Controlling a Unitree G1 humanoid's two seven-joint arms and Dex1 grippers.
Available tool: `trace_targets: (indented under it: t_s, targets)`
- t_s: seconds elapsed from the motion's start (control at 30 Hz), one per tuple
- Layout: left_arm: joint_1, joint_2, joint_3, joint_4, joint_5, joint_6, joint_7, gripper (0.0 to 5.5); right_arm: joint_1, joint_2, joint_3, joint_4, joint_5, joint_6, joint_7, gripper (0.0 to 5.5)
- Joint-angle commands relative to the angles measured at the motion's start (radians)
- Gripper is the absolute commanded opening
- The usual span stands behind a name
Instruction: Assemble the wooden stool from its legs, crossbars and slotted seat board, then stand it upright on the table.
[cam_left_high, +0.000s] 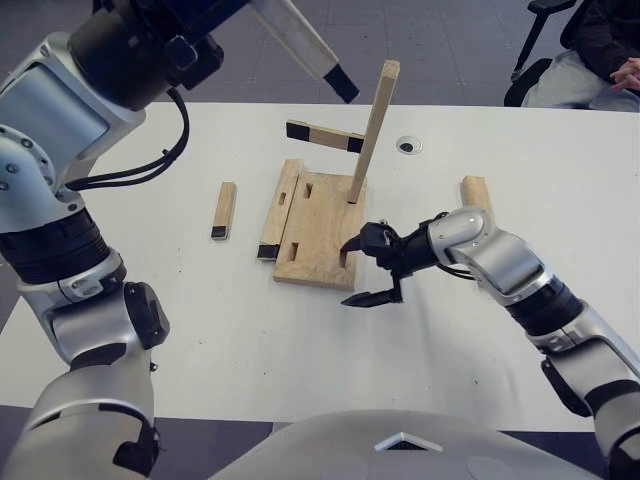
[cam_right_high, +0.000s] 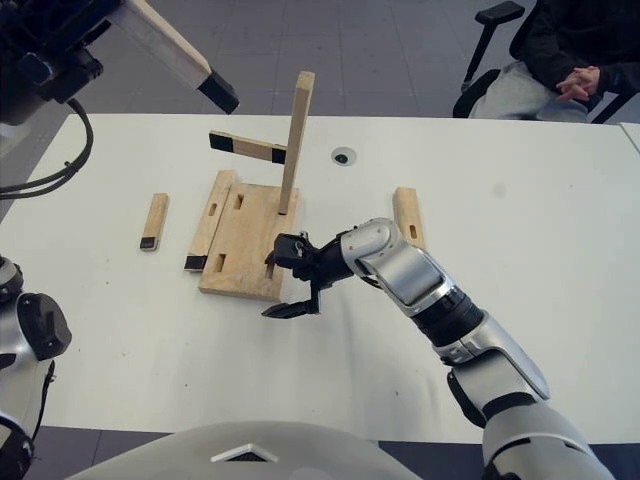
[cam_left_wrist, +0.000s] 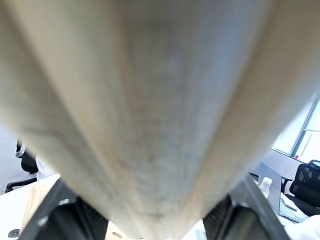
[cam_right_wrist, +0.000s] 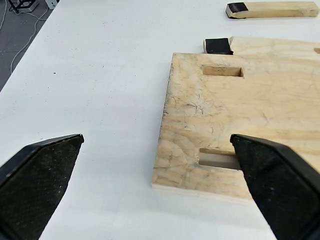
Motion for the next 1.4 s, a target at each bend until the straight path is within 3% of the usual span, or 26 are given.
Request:
trace_targets:
  t_s: [0.03, 0.37, 0.6, 0.9, 1.27, 1.4]
  targets:
    - [-0.024, -0.011, -0.008, -0.016, 0.003, -0.007, 0.012, 2.04, -0.021, 0.04, 0.021, 0.074, -0.053, -0.039, 0.004, 5.5]
    - [-0.031, -0.014, -0.004, -0.025, -0.002, -0.014, 0.054, 2.04, -0.024, -0.038, 0.083, 0.094, -0.174, -0.126, 0.139, 5.5]
    - [-0.006, -0.01, 0.011, -0.052, -0.007, -0.025, 0.083, 2.04, -0.065, -0.116, 0.052, 0.185, -0.239, -0.217, 0.203, 5.5]
    - [0.083, 0.06, 0.053, -0.096, 0.02, -0.018, 0.077, 2.04, 0.071, -0.372, -0.038, 0.023, -0.219, -0.245, 0.339, 5.5]
    - [0.215, 0.082, -0.005, -0.146, 0.169, -0.04, -0.06, 2.04, 0.162, -0.498, -0.117, -0.098, -0.19, -0.212, 0.402, 5.5]
    - [0.263, 0.063, -0.028, -0.17, 0.243, -0.096, -0.146, 2.04, 0.09, -0.463, -0.159, -0.042, -0.18, -0.204, 0.391, 5.5]
